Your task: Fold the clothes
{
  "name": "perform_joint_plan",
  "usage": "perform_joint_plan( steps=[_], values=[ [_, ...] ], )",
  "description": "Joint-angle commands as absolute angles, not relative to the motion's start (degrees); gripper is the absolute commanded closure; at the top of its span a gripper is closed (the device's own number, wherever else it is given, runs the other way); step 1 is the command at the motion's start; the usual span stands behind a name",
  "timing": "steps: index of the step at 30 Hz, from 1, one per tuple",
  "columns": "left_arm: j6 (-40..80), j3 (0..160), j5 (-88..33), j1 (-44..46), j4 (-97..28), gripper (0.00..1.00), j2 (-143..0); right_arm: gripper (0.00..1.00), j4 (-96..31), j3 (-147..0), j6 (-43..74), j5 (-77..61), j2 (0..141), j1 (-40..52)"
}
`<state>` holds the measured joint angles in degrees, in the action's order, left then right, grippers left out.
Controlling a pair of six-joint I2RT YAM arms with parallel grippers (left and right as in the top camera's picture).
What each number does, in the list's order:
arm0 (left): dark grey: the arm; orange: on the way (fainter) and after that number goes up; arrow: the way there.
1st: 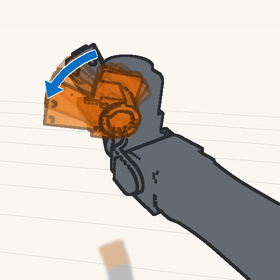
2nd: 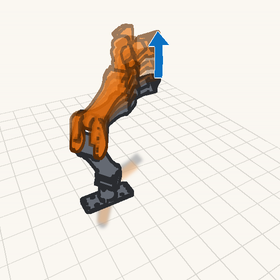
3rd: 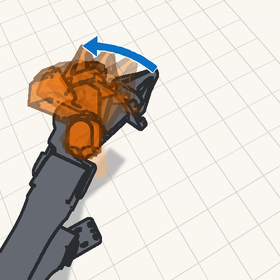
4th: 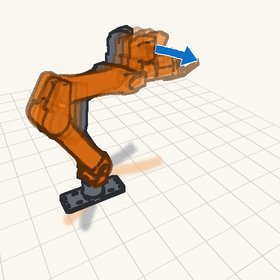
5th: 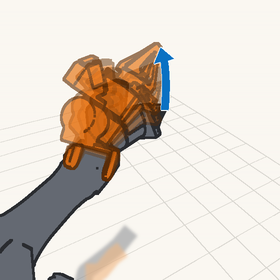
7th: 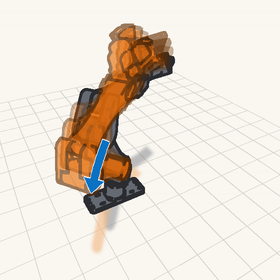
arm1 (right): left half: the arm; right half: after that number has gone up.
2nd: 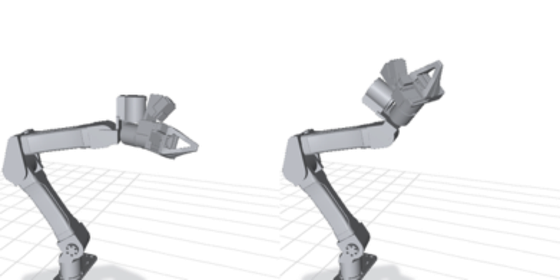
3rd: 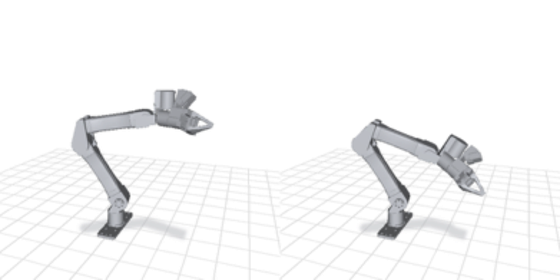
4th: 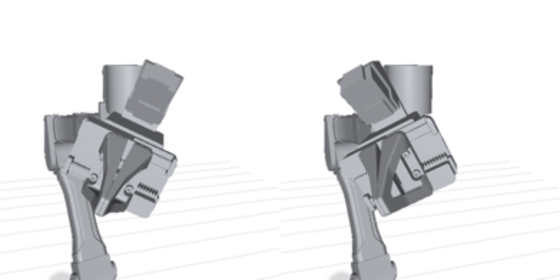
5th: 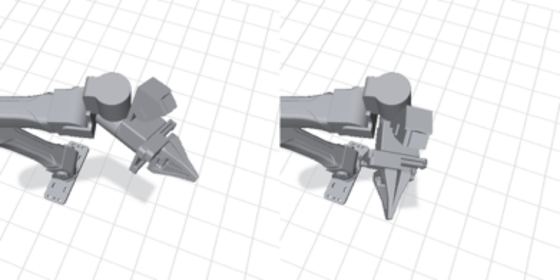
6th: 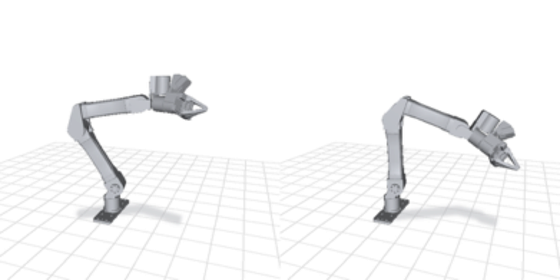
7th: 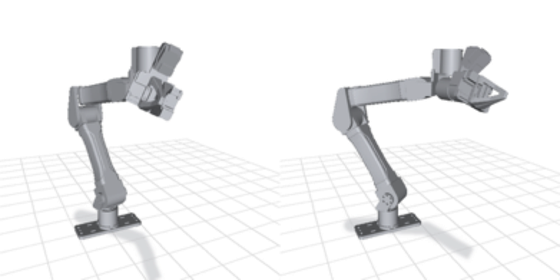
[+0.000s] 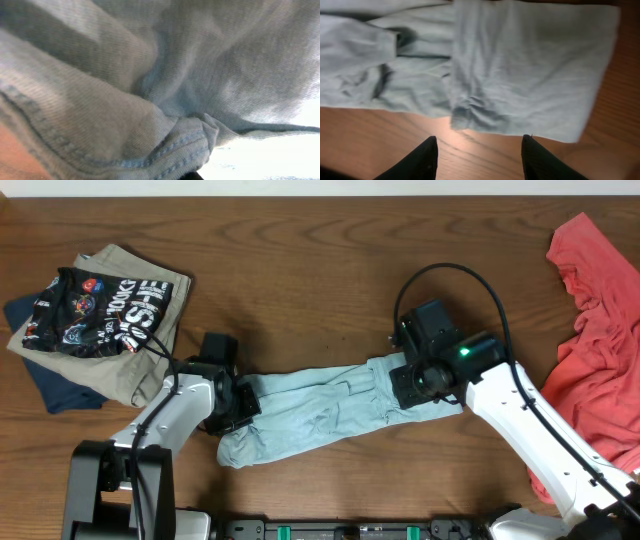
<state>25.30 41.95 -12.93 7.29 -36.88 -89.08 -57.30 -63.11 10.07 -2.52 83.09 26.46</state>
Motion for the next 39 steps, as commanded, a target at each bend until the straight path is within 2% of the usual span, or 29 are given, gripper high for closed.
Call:
perform_joint_plan(
  steps=[1, 8, 14, 18, 22, 29, 34, 39],
  values=[
    [24.1, 42.87, -7.99, 5.37, -39.03, 0.94, -88.53, 0.48, -57.63, -63.29, 10.7, 2.39, 83.13, 23.55],
    [22.85, 51.05, 1.98, -3.11, -49.47, 0.94, -81.56, 0.44, -58.3, -63.26, 10.63, 3.7, 83.15, 13.23],
    [22.13, 57.98, -1.85, -3.55, -54.89, 0.93, -75.48, 0.41, -58.26, -63.26, 10.63, 3.62, 83.18, 6.02],
    [23.81, 59.05, -10.37, 3.99, -54.78, 0.94, -72.88, 0.41, -58.15, -63.26, 10.61, 3.62, 83.24, 4.51],
    [28.47, 59.05, -11.2, 15.27, -51.88, 0.94, -73.58, 0.41, -58.33, -63.24, 10.63, 3.57, 83.24, 4.56],
    [34.92, 59.05, -15.51, 34.39, -37.6, 0.94, -79.13, 0.41, -58.59, -63.11, 10.63, 2.72, 83.24, 4.56],
    [38.28, 59.05, -17.47, 41.76, -29.41, 0.94, -86.61, 0.41, -58.61, -62.87, 10.63, 0.8, 83.26, 4.56],
    [38.26, 59.05, -21.39, 43.75, -20.95, 0.94, -92.2, 0.42, -59.05, -62.87, 10.63, 0.58, 83.26, 4.56]
  ],
)
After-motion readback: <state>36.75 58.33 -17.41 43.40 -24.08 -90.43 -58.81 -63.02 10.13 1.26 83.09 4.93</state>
